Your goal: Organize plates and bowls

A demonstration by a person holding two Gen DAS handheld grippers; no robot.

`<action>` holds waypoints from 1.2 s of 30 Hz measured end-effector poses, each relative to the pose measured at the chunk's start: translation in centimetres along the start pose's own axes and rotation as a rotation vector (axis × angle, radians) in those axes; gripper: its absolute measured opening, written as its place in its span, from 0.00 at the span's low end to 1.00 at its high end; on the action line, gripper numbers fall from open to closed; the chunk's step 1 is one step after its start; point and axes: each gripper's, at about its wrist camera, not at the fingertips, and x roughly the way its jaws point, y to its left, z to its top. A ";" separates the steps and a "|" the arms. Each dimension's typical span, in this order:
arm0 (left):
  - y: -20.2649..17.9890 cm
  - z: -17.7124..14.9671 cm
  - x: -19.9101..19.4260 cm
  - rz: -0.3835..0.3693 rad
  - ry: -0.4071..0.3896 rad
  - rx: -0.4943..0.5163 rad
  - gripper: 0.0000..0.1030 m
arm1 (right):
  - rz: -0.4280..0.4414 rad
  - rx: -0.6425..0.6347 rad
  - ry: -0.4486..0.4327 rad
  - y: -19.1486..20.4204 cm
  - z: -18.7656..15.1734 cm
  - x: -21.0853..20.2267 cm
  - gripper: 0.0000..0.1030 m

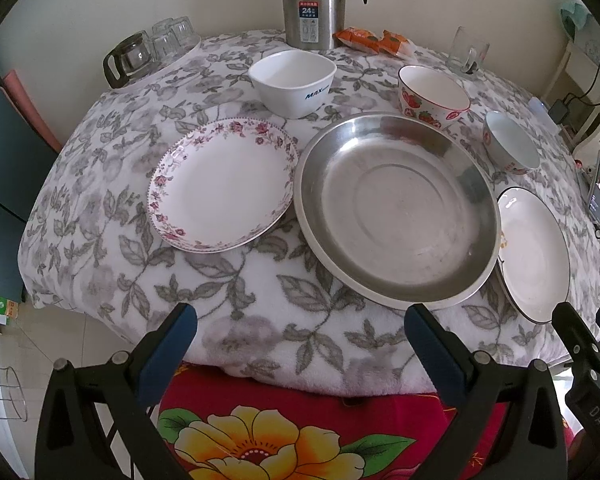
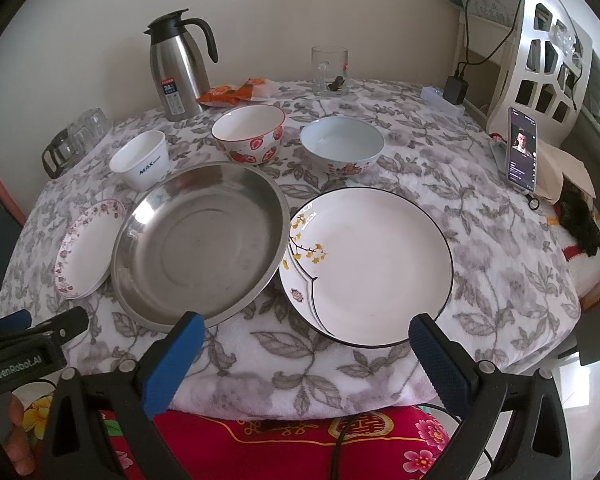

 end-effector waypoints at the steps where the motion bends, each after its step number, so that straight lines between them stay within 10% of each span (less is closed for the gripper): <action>1: 0.0 0.0 0.0 0.000 0.000 0.000 1.00 | -0.001 -0.001 0.000 0.0 0.0 0.0 1.00; 28: -0.2 -0.3 0.3 -0.012 -0.003 -0.005 1.00 | -0.002 -0.006 -0.033 -0.2 0.0 0.0 1.00; 36: -0.5 0.9 -1.5 -0.198 -0.051 -0.074 1.00 | 0.046 0.048 -0.014 -1.5 0.6 -0.7 1.00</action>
